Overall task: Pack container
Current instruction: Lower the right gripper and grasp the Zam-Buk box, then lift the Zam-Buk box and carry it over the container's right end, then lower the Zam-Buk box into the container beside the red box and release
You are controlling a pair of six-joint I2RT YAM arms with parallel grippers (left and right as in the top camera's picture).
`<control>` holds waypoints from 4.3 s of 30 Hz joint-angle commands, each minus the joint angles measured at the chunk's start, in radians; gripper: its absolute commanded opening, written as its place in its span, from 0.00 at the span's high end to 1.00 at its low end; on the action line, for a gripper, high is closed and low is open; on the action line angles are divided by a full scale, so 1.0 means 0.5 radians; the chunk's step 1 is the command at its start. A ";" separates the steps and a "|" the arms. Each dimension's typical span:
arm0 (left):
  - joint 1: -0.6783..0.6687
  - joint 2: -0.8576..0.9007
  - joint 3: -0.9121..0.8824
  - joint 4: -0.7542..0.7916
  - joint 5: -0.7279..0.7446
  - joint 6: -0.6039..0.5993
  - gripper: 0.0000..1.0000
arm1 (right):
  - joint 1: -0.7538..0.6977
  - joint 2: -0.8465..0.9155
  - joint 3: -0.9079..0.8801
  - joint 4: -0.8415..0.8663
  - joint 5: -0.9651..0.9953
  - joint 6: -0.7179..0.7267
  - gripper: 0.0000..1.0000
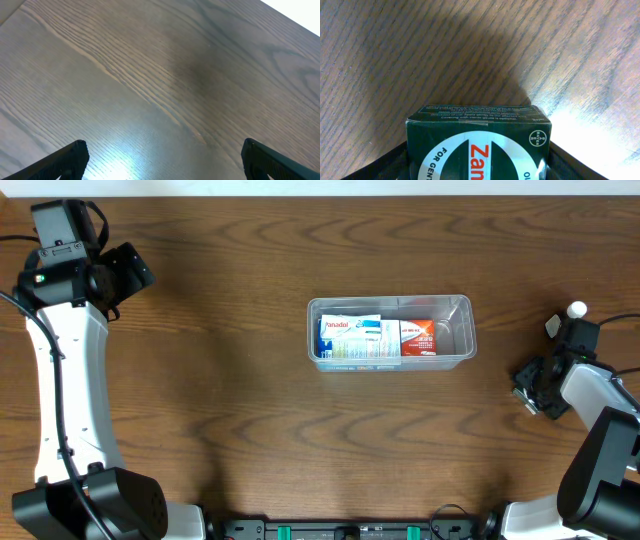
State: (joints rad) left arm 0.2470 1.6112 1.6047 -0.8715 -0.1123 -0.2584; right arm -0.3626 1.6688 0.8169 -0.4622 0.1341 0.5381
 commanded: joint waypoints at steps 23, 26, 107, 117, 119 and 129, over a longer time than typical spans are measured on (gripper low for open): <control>0.006 0.002 0.008 -0.005 -0.031 0.011 0.02 | 0.019 -0.215 0.095 -0.246 -0.130 -0.133 0.46; 0.006 0.002 0.008 -0.005 -0.031 0.011 0.02 | 0.075 -0.341 0.216 -0.375 -0.130 -0.224 0.43; 0.006 0.002 0.008 -0.005 -0.031 0.011 0.02 | 1.511 0.385 1.056 -0.307 -0.037 -0.254 0.30; 0.006 0.002 0.008 -0.005 -0.031 0.011 0.02 | 1.470 0.374 1.060 -0.307 -0.068 -0.256 0.32; 0.006 0.002 0.008 -0.005 -0.031 0.011 0.02 | 1.453 0.355 1.061 -0.318 -0.099 -0.256 0.37; 0.006 0.002 0.008 -0.005 -0.031 0.011 0.02 | 1.345 0.262 1.060 -0.437 -0.111 -0.285 0.99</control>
State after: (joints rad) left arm 0.2470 1.6112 1.6047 -0.8715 -0.1127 -0.2584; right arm 0.3256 1.8313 1.3296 -0.6735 0.0784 0.4091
